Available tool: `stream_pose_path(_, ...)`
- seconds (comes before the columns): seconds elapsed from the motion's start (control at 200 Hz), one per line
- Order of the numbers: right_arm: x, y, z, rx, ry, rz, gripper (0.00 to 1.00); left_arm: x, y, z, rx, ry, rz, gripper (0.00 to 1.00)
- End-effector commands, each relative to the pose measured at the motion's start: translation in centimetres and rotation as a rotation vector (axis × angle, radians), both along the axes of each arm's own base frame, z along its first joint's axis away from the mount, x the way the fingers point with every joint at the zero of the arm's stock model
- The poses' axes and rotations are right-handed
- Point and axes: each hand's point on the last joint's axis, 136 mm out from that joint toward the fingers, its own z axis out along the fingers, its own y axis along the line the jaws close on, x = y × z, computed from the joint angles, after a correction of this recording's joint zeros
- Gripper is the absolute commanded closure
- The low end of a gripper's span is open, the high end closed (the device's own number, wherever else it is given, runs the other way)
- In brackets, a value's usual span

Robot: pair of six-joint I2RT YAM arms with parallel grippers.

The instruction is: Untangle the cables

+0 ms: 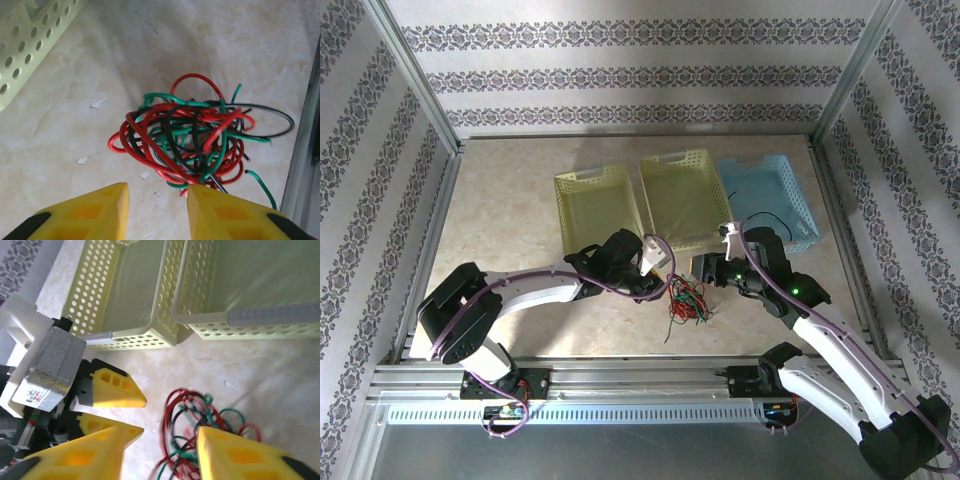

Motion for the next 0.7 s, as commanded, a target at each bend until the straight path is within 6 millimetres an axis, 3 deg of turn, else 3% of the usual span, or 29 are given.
stream_pose_path(0.0, 1.3, -2.4, -0.1, -0.034, -0.002, -0.132, 0.51, 0.6, -0.4, 0.5, -0.001, -0.013, -0.033, 0.64)
stream_pose_path(0.14, 0.5, -3.6, -1.7, -0.049, 0.099, -0.159, 0.53, 0.9, -1.1, 0.6, -0.007, -0.013, -0.053, 0.64)
stream_pose_path(0.4, -5.4, -2.8, -7.0, -0.070, 0.411, -0.077, 0.58, 1.4, -2.9, 0.1, -0.022, 0.009, -0.087, 0.64)
stream_pose_path(0.585, -7.1, -2.1, -10.6, -0.079, 0.551, -0.068, 0.61, 1.5, -4.0, -0.8, -0.026, 0.033, -0.108, 0.65)
stream_pose_path(0.695, -6.8, -2.1, -11.6, -0.115, 0.545, -0.068, 0.68, 1.8, -4.4, -1.4, -0.027, 0.042, -0.104, 0.65)
